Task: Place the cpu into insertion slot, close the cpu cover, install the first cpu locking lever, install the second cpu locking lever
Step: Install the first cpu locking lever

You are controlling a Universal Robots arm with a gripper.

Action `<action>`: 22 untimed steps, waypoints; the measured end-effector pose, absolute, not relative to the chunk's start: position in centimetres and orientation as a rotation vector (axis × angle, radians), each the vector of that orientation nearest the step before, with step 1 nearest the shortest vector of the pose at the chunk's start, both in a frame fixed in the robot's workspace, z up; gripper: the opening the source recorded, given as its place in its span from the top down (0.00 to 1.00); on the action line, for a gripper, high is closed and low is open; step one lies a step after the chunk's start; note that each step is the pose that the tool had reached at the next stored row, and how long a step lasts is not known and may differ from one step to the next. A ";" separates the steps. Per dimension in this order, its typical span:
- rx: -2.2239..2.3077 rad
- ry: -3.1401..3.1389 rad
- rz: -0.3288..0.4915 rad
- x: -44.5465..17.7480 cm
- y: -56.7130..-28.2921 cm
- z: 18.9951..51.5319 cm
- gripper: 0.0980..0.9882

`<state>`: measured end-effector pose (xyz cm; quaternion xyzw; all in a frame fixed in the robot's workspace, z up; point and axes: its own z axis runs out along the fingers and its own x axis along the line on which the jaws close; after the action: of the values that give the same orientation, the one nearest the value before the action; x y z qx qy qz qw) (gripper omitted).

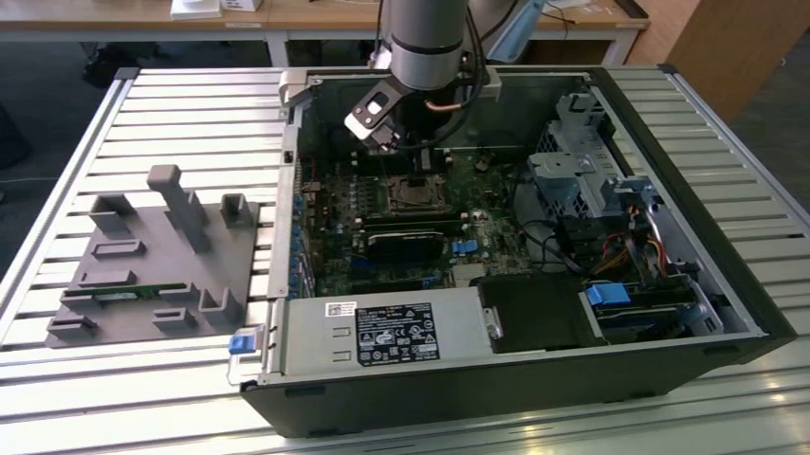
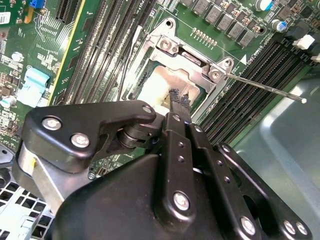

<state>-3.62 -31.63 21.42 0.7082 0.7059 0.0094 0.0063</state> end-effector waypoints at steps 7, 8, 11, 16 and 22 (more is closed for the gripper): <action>2.216 2.209 0.029 -3.6 -31.6 21.6 0.99; 2.216 2.209 0.030 -3.6 -31.6 21.7 0.99; 2.216 2.209 0.030 -3.6 -31.6 21.7 0.99; 2.216 2.209 0.030 -3.6 -31.6 21.7 0.99; 2.216 2.209 0.029 -3.6 -31.6 22.5 0.99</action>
<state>-3.62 -31.63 22.46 0.7082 0.7059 0.0094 0.0062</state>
